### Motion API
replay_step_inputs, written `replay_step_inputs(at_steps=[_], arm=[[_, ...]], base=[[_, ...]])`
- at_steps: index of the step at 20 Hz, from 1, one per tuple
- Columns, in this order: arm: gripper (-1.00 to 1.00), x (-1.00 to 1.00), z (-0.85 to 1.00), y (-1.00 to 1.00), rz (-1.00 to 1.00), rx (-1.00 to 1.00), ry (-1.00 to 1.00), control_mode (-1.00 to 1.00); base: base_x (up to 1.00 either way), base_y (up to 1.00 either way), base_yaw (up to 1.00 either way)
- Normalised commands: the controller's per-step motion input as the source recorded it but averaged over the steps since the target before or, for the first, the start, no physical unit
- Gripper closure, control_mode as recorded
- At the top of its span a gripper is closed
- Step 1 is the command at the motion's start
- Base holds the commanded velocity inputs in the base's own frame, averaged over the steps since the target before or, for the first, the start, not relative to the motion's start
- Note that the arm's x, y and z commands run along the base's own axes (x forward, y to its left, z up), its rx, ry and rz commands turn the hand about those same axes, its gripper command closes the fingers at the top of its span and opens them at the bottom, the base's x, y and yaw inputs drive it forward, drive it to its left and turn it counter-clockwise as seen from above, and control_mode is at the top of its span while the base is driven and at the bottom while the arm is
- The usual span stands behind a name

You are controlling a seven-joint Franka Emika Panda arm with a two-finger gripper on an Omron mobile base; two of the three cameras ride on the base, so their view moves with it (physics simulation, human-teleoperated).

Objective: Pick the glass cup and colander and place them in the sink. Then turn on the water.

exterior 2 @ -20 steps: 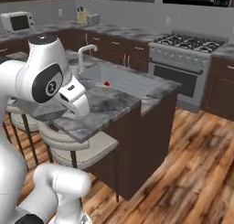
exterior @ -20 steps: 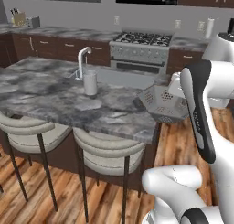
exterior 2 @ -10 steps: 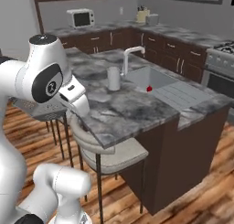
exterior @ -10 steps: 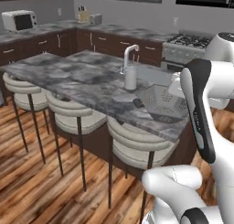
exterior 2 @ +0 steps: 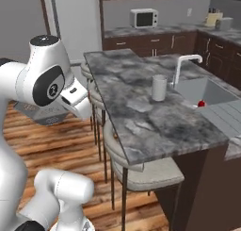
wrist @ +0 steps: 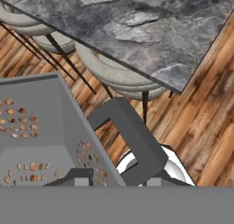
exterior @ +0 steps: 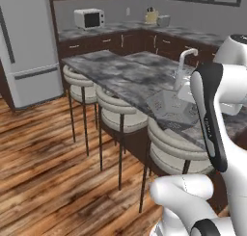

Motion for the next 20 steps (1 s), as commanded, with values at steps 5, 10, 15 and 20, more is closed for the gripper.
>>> replay_step_inputs(at_steps=[5, 10, 15, 20], arm=[[1.0, 0.0, 0.0, 0.0, 0.0, 0.0, 0.0, 1.0], [1.0, 0.0, 0.0, 0.0, 0.0, 0.0, 0.0, 1.0], [1.0, 0.0, 0.0, 0.0, 0.0, 0.0, 0.0, 1.0], [1.0, 0.0, 0.0, 0.0, 0.0, 0.0, 0.0, 1.0]], base=[[0.0, 0.0, 0.5], [0.0, 0.0, 0.5], [-0.35, -0.42, 0.24], [-0.57, -0.86, 0.08]])
